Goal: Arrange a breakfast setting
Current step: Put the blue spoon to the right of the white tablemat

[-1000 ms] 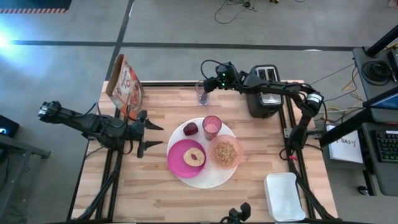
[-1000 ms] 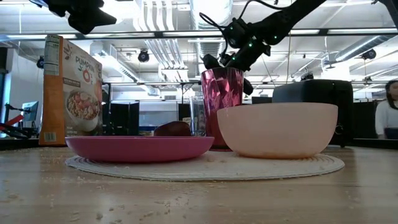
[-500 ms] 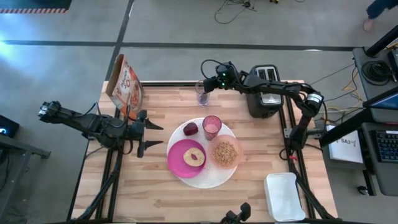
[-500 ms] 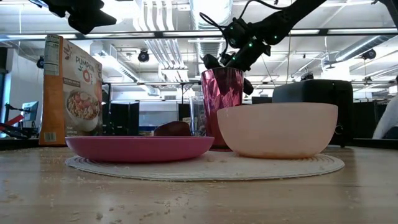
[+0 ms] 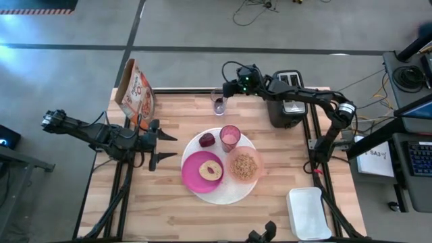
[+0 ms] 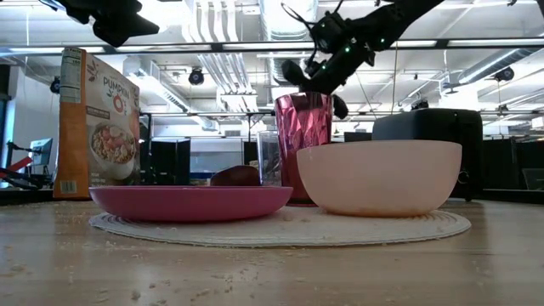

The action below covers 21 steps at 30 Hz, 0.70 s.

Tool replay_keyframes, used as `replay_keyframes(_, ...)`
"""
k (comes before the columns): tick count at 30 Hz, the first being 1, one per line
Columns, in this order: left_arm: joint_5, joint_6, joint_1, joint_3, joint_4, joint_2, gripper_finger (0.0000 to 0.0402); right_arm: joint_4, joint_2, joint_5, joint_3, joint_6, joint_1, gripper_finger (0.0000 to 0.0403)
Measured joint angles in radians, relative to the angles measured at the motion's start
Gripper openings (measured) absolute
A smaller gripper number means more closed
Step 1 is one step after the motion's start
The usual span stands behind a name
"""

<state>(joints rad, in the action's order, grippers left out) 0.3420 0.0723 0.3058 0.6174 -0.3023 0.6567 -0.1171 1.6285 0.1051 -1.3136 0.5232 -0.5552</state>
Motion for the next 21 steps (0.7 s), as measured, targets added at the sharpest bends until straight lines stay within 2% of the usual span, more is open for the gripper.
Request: replay_keyframes(21, -0.010, -0.047, 0.000, 0.001, 0.072, 0.019, 0.0239, -0.070, -0.252, 0.002, -0.002, -0.038, 0.013, 0.0009)
